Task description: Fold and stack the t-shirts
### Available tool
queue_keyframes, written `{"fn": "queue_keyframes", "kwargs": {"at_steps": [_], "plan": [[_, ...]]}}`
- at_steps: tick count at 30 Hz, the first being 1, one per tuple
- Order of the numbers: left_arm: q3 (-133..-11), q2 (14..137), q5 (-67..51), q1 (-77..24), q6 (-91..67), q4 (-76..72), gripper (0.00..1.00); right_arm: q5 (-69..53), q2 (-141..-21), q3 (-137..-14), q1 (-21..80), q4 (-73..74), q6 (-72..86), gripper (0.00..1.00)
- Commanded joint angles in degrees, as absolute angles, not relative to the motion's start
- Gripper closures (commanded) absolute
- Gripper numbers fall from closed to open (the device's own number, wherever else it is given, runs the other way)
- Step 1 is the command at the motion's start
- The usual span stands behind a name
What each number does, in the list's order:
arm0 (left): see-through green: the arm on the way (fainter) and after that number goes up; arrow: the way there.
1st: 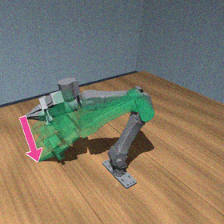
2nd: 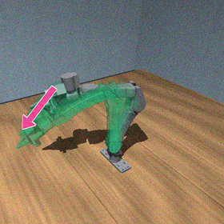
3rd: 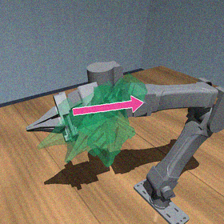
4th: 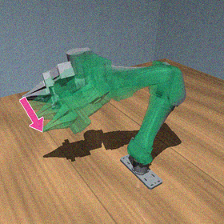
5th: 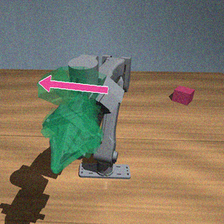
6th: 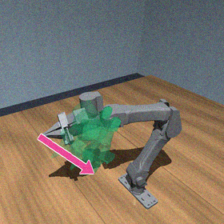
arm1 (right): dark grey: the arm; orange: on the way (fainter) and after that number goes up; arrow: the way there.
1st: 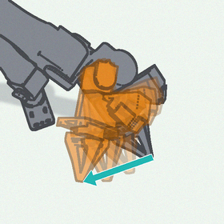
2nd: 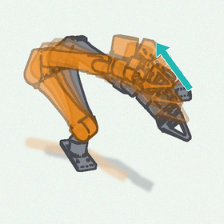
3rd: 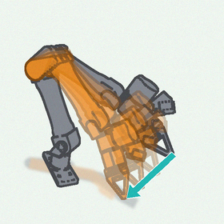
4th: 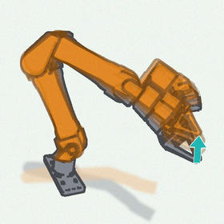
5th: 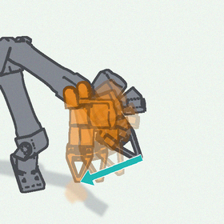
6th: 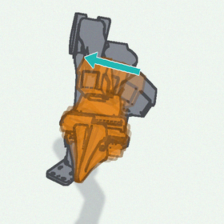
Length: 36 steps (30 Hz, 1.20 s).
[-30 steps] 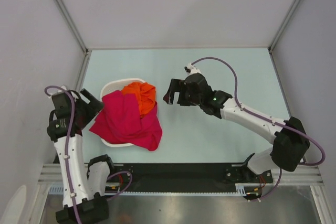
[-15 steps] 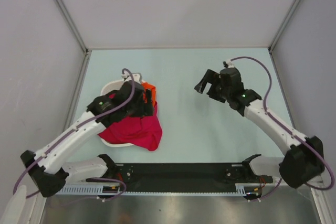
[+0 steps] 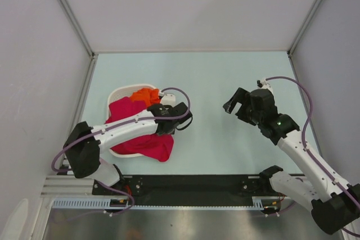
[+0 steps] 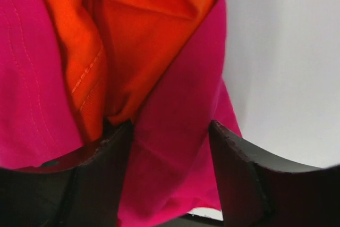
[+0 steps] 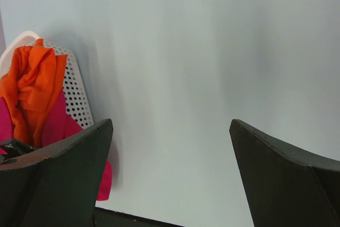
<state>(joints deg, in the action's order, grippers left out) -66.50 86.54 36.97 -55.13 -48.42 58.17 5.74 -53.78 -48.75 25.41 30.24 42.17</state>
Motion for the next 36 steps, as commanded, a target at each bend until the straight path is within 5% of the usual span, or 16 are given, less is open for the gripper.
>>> {"fn": "queue_keyframes", "kwargs": {"at_steps": [1,3,8,16,21,36], "plan": [[-65.7,88.5,39.9,-54.1,-50.6,54.5,0.39,7.9,-52.7,-47.9,25.4,31.3,43.6,0.00],[-64.3,90.5,39.6,-52.4,-47.9,52.9,0.57,7.6,-53.3,-48.1,25.4,30.9,43.8,0.00],[-56.4,88.3,27.4,-42.7,-32.7,38.1,0.73,6.2,-56.5,-48.6,25.4,29.3,43.2,0.00],[-60.9,90.7,8.4,-24.7,-9.4,28.2,0.71,5.4,-62.3,-49.8,25.3,27.0,41.4,0.00],[-67.8,97.8,13.4,-20.9,9.3,26.1,0.71,3.7,-68.7,-53.4,24.7,25.7,39.2,0.00],[-94.7,120.9,17.4,-3.8,14.3,31.8,0.71,4.1,-74.4,-59.9,23.8,29.4,37.8,0.00]]}}
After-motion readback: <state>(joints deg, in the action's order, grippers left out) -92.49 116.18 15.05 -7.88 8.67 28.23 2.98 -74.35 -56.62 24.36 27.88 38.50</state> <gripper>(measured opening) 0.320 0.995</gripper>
